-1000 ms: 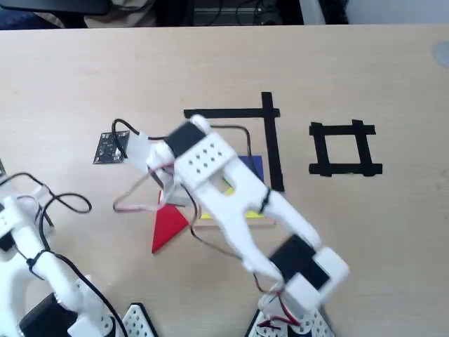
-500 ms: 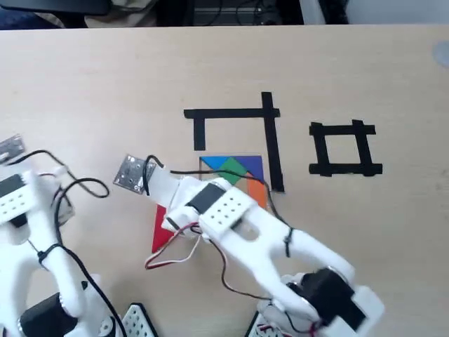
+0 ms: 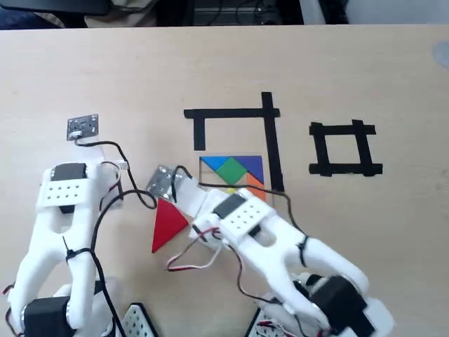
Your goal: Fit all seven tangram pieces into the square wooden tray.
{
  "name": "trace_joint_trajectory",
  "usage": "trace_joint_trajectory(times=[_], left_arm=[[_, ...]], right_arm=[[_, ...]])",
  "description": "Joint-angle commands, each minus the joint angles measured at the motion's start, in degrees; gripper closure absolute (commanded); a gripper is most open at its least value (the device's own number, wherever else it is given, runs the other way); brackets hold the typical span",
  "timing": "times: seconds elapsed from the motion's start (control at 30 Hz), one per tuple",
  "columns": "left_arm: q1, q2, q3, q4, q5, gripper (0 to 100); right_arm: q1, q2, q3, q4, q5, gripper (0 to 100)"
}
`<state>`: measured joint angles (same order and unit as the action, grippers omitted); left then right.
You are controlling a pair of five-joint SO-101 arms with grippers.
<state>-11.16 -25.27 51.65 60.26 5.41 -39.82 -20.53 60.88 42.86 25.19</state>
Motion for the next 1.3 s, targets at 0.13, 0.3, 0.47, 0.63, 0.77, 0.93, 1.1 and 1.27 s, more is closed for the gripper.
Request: trace_joint_trajectory(times=[0.13, 0.3, 0.47, 0.63, 0.77, 0.93, 1.1, 1.27], left_arm=[[2.4, -1.5, 0.7, -3.3, 0.4, 97], [3.7, -1.7, 2.1, -2.5, 1.8, 97], [6.9, -1.1, 2.8, -2.5, 17.6, 97], [12.7, -1.6, 2.1, -3.1, 35.4, 97], [13.3, -1.6, -1.9, -3.0, 51.2, 97], [13.8, -1.7, -8.2, -3.2, 58.1, 97], [11.5, -2.0, -13.8, -3.2, 57.6, 97], [9.2, -11.5, -25.8, -3.3, 42.1, 97]], right_arm=[[2.9, -10.1, 3.2, -1.3, 0.0, 98.8], [11.2, -10.6, 1.9, -4.4, -9.6, 98.8], [15.4, -10.5, 2.2, -6.2, -12.8, 98.8], [15.6, -10.5, 2.3, -6.2, -12.8, 98.8], [15.6, -10.9, 3.3, -7.4, -12.8, 98.8], [15.6, -10.9, 3.5, -7.7, -12.8, 98.8], [18.1, -10.9, 3.0, -7.8, -12.8, 98.8], [18.9, -10.9, 2.9, -7.9, -12.8, 98.8]])
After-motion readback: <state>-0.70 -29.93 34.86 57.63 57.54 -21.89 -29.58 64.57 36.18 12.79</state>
